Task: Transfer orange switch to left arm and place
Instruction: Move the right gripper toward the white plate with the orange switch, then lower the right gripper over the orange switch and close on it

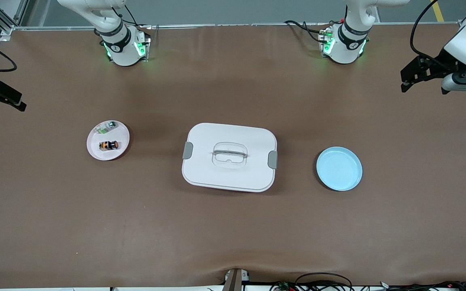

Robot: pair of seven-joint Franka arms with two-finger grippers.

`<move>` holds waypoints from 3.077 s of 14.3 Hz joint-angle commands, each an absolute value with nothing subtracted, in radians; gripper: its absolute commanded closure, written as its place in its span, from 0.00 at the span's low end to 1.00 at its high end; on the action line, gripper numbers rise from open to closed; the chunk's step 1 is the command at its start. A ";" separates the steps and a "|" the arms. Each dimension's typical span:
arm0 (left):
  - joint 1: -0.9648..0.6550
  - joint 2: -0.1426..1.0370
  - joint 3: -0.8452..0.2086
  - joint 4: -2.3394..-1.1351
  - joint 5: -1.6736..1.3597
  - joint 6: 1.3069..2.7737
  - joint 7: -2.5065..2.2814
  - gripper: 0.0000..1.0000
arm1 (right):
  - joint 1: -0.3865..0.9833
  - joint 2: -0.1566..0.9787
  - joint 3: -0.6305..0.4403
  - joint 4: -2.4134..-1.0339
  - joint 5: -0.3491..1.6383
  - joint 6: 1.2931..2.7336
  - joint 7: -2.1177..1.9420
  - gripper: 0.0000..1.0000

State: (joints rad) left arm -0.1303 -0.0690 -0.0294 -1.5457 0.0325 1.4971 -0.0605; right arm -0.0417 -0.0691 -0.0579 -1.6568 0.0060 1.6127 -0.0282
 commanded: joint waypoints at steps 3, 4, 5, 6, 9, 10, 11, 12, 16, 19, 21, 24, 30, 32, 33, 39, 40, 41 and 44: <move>-0.130 -0.046 -0.028 -1.505 0.049 1.471 -0.051 0.00 | -0.051 -0.063 -0.051 -1.621 0.015 1.598 -0.040 0.00; -0.130 -0.046 -0.026 -1.503 0.049 1.471 -0.051 0.00 | -0.051 -0.063 -0.051 -1.621 0.017 1.597 -0.040 0.00; -0.132 -0.043 -0.026 -1.503 0.052 1.471 -0.051 0.00 | -0.049 -0.063 -0.049 -1.621 0.017 1.597 -0.040 0.00; -0.133 -0.041 -0.026 -1.502 0.063 1.471 -0.052 0.00 | -0.049 -0.061 -0.049 -1.621 0.018 1.597 -0.040 0.00; -0.132 -0.040 -0.032 -1.511 0.075 1.471 -0.055 0.00 | -0.052 -0.063 -0.051 -1.621 0.017 1.591 -0.040 0.00; -0.132 -0.040 -0.032 -1.514 0.075 1.471 -0.052 0.00 | -0.051 -0.063 -0.051 -1.612 0.012 1.573 -0.040 0.00; -0.132 -0.041 -0.032 -1.517 0.075 1.470 -0.057 0.00 | -0.048 -0.061 -0.049 -1.602 0.008 1.560 -0.040 0.00; -0.132 -0.044 -0.032 -1.522 0.075 1.470 -0.060 0.00 | -0.046 -0.061 -0.049 -1.600 0.008 1.554 -0.041 0.00; -0.132 -0.049 -0.032 -1.528 0.074 1.466 -0.061 0.00 | -0.037 -0.061 -0.046 -1.600 0.009 1.490 -0.043 0.00; -0.135 -0.041 -0.034 -1.528 0.074 1.468 -0.061 0.00 | -0.017 -0.029 -0.046 -1.606 0.005 1.488 -0.035 0.00; -0.138 -0.044 -0.035 -1.529 0.075 1.466 -0.058 0.00 | 0.006 0.029 -0.046 -1.611 0.003 1.497 -0.037 0.00; -0.133 -0.052 -0.035 -1.529 0.074 1.463 -0.057 0.00 | 0.011 0.081 -0.046 -1.665 0.006 1.557 -0.041 0.00; -0.140 -0.044 -0.035 -1.528 0.071 1.468 -0.055 0.00 | 0.023 0.077 -0.044 -1.983 0.011 1.925 -0.044 0.00; -0.141 -0.043 -0.035 -1.528 0.069 1.468 -0.055 0.00 | 0.025 0.077 -0.044 -2.095 0.011 2.061 -0.054 0.00; -0.143 -0.043 -0.035 -1.529 0.069 1.468 -0.055 0.00 | 0.028 0.077 -0.044 -2.155 0.011 2.142 -0.072 0.00; -0.138 -0.041 -0.037 -1.532 0.072 1.467 -0.049 0.00 | 0.051 0.179 -0.046 -2.287 0.011 2.365 -0.091 0.00; -0.138 -0.041 -0.037 -1.532 0.071 1.466 -0.049 0.00 | 0.051 0.195 -0.046 -2.286 0.006 2.370 -0.098 0.00; -0.138 -0.040 -0.035 -1.532 0.071 1.468 -0.049 0.00 | 0.049 0.212 -0.048 -2.284 0.005 2.373 -0.126 0.00; -0.135 -0.040 -0.037 -1.531 0.071 1.468 -0.048 0.00 | 0.044 0.247 -0.048 -2.279 0.003 2.393 -0.170 0.00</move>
State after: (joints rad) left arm -0.1368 -0.0432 -0.0344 -1.5417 0.0553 1.4804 -0.0598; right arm 0.0492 0.2219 -0.0472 -2.2943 0.0051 2.3810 -0.1409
